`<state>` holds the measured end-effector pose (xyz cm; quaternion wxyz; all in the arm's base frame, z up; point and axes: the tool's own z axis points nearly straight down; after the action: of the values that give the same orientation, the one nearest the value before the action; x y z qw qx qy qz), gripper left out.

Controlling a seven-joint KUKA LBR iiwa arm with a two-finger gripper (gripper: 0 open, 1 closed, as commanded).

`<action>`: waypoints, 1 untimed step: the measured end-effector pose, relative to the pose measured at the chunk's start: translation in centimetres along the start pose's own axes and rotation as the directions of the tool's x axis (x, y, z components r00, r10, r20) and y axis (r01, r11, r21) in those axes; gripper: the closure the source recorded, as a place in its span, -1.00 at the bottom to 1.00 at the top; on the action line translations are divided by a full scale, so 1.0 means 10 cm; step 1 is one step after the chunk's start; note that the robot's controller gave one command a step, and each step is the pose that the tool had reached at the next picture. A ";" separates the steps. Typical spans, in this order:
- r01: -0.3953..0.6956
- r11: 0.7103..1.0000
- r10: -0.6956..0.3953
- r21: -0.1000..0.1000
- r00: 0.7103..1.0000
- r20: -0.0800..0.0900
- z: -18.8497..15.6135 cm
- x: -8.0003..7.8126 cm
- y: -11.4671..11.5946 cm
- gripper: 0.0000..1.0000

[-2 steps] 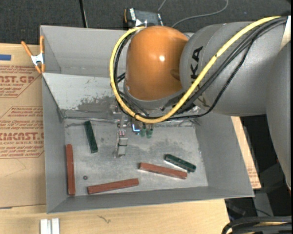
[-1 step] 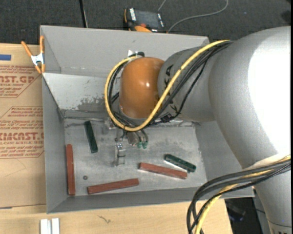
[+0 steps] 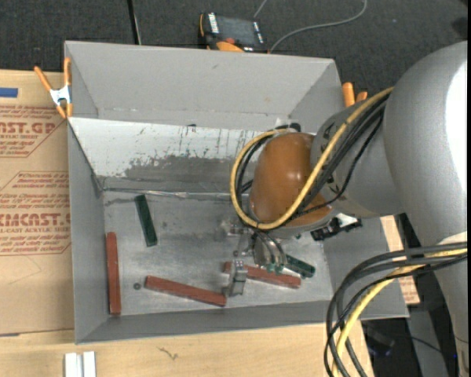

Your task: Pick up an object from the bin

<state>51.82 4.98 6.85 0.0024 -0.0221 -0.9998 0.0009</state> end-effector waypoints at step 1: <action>-0.073 0.997 0.073 0.000 0.997 0.003 0.00 0.09 -0.55 -1.00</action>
Offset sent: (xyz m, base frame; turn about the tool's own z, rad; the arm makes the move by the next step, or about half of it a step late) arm -0.0105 -0.0523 0.0015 0.0690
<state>50.69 -0.51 6.91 0.0011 -0.0588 -0.9983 0.0011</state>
